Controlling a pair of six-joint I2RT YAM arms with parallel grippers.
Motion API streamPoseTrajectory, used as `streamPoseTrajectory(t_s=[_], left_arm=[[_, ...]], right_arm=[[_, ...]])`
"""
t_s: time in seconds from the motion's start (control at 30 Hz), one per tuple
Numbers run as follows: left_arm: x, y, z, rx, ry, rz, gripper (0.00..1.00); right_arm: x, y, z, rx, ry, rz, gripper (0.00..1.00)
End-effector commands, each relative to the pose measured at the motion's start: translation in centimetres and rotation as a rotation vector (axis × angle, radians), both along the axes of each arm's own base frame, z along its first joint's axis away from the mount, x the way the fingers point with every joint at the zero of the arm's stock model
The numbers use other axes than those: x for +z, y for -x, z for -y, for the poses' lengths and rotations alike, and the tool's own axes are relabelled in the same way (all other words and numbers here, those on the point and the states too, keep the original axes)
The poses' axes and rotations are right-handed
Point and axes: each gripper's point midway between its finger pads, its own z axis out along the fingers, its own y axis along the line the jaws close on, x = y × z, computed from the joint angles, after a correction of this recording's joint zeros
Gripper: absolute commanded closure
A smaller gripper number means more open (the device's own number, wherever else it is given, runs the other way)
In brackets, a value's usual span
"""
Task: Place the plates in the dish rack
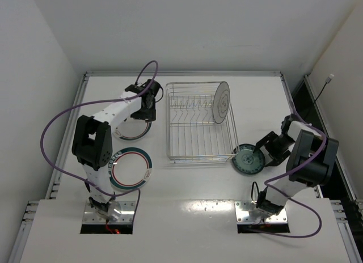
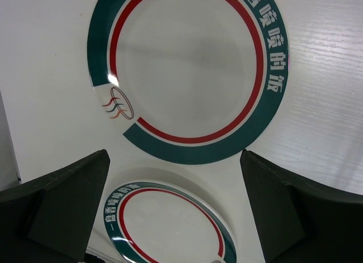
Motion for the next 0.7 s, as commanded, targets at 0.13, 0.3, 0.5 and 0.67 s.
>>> streamPoseTrajectory(t_s=[0.13,0.3,0.5,0.67], left_arm=[[1.6,-1.2,-0.6,0.026,-0.017,0.055,0.00],[1.6,-1.2,-0.8,0.029,-0.025,0.058,0.00],[1.0,-1.2,-1.8,0.055,-0.008,0.031,0.00],[1.0,-1.7,-2.0,0.064,-0.007,0.034,0.00]], right_arm=[[0.8,-3.5,1.0,-0.005,0.008,0.074,0.28],[-1.0,-1.0,-0.5,0.028,-0.059,0.002,0.39],[-2.2,-0.7,-1.4,0.045,-0.092,0.004,0.62],[-2.4,-0.8,-1.4,0.046,-0.091,0.005,0.86]])
